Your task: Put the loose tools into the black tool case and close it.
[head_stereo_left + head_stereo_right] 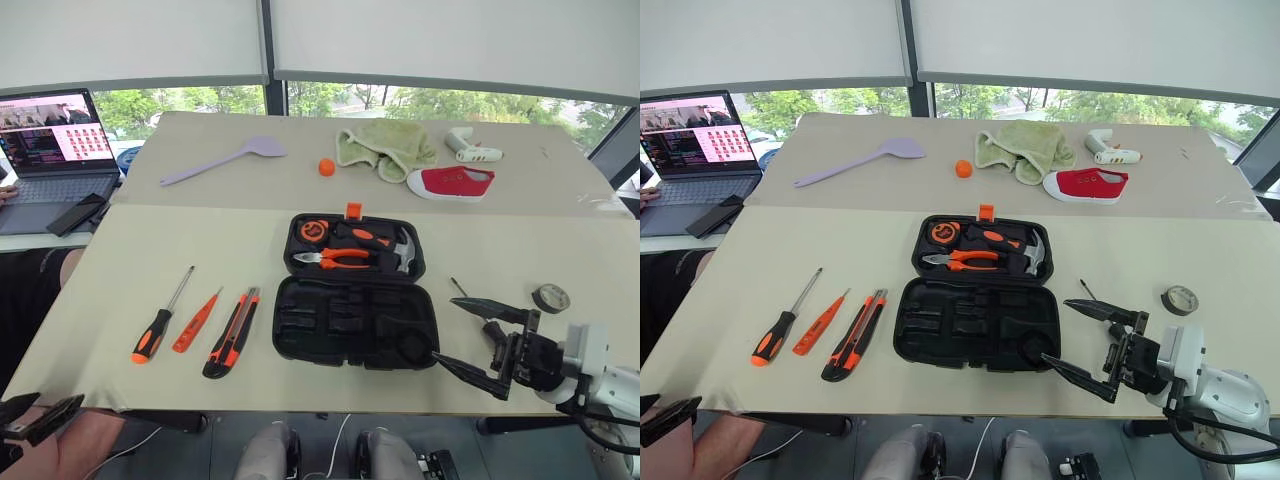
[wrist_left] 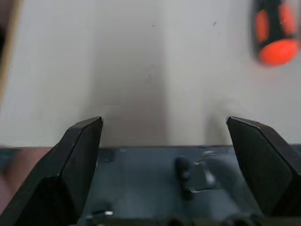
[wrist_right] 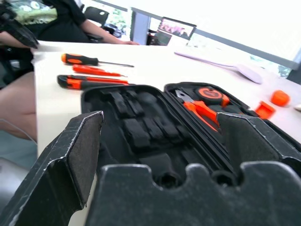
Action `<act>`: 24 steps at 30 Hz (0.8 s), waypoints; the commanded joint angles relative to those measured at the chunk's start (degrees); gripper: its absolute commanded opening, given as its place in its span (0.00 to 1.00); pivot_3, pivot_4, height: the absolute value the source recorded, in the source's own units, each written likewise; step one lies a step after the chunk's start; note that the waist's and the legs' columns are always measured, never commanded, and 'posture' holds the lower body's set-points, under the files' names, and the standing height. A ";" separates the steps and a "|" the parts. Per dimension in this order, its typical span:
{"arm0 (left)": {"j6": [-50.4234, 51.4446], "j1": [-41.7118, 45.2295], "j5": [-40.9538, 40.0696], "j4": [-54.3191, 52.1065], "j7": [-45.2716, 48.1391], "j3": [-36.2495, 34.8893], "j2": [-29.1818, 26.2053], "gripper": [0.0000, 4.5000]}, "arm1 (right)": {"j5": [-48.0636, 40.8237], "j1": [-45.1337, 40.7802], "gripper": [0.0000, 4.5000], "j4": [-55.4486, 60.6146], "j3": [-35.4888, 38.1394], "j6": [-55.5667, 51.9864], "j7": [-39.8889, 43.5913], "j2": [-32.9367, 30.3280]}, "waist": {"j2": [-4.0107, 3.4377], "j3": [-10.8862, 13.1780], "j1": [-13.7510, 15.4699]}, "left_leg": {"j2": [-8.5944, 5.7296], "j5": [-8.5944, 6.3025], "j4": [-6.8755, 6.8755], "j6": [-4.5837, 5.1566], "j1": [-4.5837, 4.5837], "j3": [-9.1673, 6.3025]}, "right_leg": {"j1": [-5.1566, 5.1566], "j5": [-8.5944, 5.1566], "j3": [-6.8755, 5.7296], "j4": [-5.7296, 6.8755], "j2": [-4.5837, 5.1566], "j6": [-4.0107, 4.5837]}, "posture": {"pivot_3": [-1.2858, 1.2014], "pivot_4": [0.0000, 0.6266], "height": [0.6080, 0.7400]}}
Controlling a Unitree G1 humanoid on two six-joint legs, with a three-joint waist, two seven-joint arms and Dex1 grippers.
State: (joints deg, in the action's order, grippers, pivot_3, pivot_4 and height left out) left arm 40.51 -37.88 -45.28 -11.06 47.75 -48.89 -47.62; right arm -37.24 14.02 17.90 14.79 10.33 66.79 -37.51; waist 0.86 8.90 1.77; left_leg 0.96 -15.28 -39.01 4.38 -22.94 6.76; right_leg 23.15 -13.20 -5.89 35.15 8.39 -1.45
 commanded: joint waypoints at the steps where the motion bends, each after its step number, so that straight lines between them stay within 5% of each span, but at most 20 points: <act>1: 8.82 9.46 -4.50 -6.05 -6.88 1.23 -5.11 1.00 | -1.40 -1.85 0.99 3.55 -0.93 -1.94 -1.62 0.86 | 0.00 0.00 0.31 | 0.00 0.03 0.00 -0.05 0.01 0.00 | 0.01 0.03 0.05 0.03 -0.01 0.03 | 0.52 0.24 1.00; 12: 12.26 21.35 5.66 -5.05 -12.57 18.96 -7.81 1.00 | -0.04 -1.60 0.99 5.19 -0.80 -2.26 -1.90 1.18 | -0.01 0.04 -1.10 | -0.08 0.38 0.09 -0.67 0.05 0.29 | 0.06 -0.11 0.30 0.68 -0.61 0.20 | 0.52 0.24 1.00; 15: 10.67 21.24 8.84 -3.81 -12.16 20.28 -7.82 0.83 | 0.28 -0.37 1.00 4.92 0.08 -1.30 -2.02 1.66 | -0.03 0.05 -1.10 | -0.03 0.38 0.09 -0.75 0.11 0.28 | 0.05 -0.13 0.33 0.73 -0.58 0.24 | 0.52 0.24 1.00; 23: -2.01 25.90 11.71 1.70 -4.13 18.04 -6.80 0.19 | 1.51 1.76 1.00 2.93 1.74 0.63 -1.64 2.50 | 0.00 0.06 -1.04 | 0.00 0.36 0.09 -0.79 0.12 0.25 | 0.11 -0.14 0.37 0.76 -0.47 0.27 | 0.52 0.24 1.00; 24: -6.69 27.41 12.49 2.61 -1.36 17.91 -7.05 0.19 | 1.47 2.13 1.00 2.71 2.32 0.77 -1.51 2.30 | 0.03 0.08 -0.84 | 0.00 0.36 0.09 -0.79 0.11 0.25 | 0.12 -0.14 0.36 0.76 -0.47 0.27 | 0.52 0.24 1.00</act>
State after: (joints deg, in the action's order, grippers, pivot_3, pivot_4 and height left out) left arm 40.55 -12.58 -33.47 -8.51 42.60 -28.64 -54.01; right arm -35.40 15.81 20.09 14.74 9.62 65.03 -35.15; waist 0.90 8.99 0.94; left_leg 0.96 -14.92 -38.93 3.58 -22.84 6.96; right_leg 23.30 -13.33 -5.58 35.90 7.97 -1.18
